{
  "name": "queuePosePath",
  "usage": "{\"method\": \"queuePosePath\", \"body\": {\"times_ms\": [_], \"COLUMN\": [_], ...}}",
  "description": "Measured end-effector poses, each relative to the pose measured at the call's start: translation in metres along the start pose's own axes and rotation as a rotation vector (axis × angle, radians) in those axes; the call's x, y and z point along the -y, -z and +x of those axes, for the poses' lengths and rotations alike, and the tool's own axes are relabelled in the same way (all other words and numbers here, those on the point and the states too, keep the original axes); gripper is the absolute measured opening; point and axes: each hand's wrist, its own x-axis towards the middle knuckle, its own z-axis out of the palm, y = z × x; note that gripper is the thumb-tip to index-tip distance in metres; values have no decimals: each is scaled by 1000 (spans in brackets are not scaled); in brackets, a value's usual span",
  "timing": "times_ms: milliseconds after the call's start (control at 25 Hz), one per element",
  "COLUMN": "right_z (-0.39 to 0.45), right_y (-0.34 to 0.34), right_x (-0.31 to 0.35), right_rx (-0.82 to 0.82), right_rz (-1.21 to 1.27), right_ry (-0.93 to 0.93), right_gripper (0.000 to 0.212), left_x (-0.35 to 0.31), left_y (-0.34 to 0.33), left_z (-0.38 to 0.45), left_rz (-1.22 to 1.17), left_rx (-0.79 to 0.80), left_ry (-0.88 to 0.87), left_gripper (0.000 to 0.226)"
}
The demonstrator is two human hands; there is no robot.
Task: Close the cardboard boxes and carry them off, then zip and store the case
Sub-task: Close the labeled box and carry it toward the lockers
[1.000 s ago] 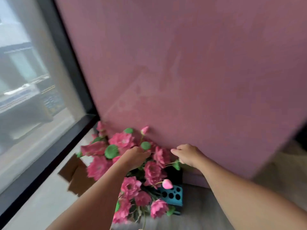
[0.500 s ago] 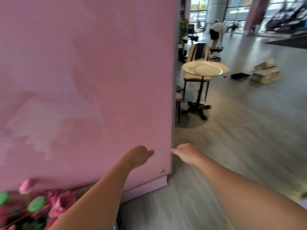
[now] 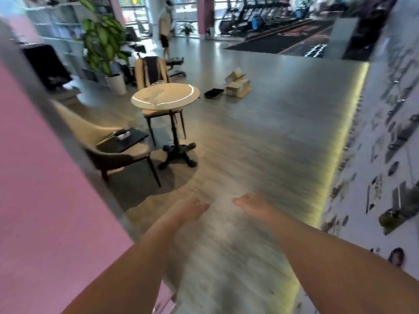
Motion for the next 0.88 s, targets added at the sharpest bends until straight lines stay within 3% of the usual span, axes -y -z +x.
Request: {"method": "queuePosePath", "body": {"times_ms": [160, 360, 560, 880], "right_z": [69, 165, 295, 475], "right_y": [59, 125, 212, 342], "right_x": [12, -4, -26, -17], "right_rx": [-90, -142, -186, -162], "right_rz": [-10, 26, 66, 17], "right_ry": [-23, -48, -71, -42], "right_gripper": [43, 51, 59, 43], "left_x": [-49, -120, -197, -300], "left_y": [37, 59, 86, 159], "left_z": [107, 239, 370, 549], "left_rz": [28, 227, 148, 104], "left_rx": [40, 89, 68, 53], "left_ry": [-70, -248, -269, -274], "left_gripper": [58, 51, 51, 49]}}
